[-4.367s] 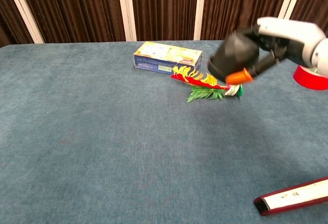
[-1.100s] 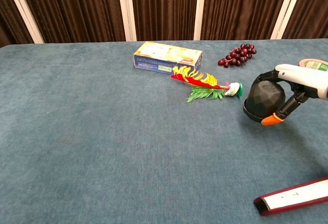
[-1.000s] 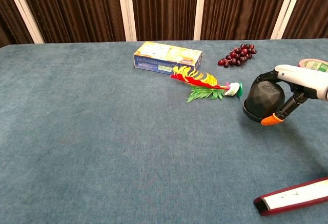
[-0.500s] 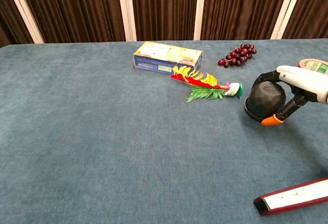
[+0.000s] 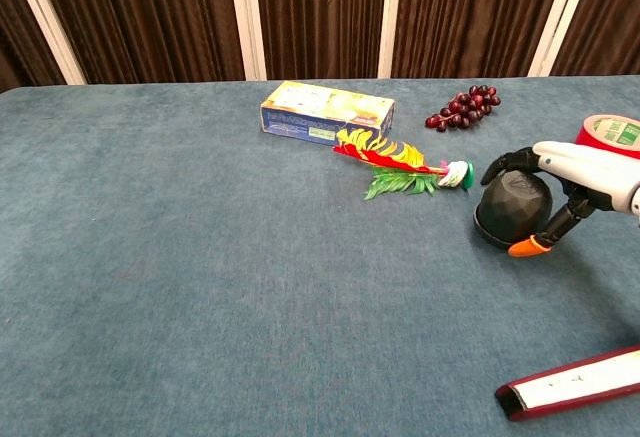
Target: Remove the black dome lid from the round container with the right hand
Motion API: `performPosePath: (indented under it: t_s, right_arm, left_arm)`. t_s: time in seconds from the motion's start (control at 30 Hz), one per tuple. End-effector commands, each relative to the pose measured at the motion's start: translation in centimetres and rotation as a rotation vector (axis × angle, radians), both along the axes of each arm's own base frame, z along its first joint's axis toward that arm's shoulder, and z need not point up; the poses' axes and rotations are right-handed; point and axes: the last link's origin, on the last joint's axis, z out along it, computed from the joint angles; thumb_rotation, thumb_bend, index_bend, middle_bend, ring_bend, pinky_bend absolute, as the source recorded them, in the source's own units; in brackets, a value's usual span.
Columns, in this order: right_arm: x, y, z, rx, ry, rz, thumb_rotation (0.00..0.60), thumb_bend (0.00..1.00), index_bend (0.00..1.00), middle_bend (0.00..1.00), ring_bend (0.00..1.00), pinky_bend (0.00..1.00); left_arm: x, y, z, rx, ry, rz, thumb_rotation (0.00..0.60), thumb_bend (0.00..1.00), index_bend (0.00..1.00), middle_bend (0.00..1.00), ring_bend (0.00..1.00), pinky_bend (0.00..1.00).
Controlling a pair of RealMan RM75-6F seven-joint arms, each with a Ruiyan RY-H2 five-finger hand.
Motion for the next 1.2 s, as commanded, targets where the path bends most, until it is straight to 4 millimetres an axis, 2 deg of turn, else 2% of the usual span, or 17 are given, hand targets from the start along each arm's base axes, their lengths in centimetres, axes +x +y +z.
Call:
performPosePath:
  t_s: [0.03,0.2,0.5,0.73,0.97,1.2]
  right_arm:
    - [0.0,0.0,0.1,0.005,0.000,-0.008,0.600,0.09,0.18,0.25,0.04,0.00]
    - [0.1,0.0,0.4,0.014,0.004,-0.019,0.600,0.08,0.16,0.21,0.03,0.00]
    - [0.5,-0.2,1.1,0.003,-0.010,-0.026,0.600,0.08,0.16,0.21,0.02,0.00]
    - [0.8,-0.2,1.5,0.000,-0.020,-0.024,0.600,0.08,0.19,0.31,0.03,0.00]
    - [0.7,-0.2,1.4,0.005,-0.015,-0.023,0.600,0.08,0.23,0.36,0.06,0.00]
    - [1.1,-0.4,1.5,-0.021,-0.027,-0.005,0.600,0.08,0.31,0.45,0.14,0.00]
  left_arm:
    - [0.0,0.0,0.0,0.001,0.000,-0.001,0.600,0.31,0.19,0.00,0.00,0.09]
    - [0.0,0.0,0.0,0.000,0.000,0.000,0.600,0.31,0.19,0.00,0.00,0.09]
    - [0.0,-0.1,-0.1,-0.002,0.002,-0.002,0.600,0.31,0.19,0.00,0.00,0.09]
    - [0.0,-0.1,-0.1,-0.004,0.004,-0.002,0.600,0.31,0.19,0.00,0.00,0.09]
    - [0.0,-0.1,-0.1,-0.004,0.005,-0.002,0.600,0.31,0.19,0.00,0.00,0.09]
    - [0.0,0.0,-0.2,-0.006,0.006,-0.001,0.600,0.31,0.19,0.00,0.00,0.09]
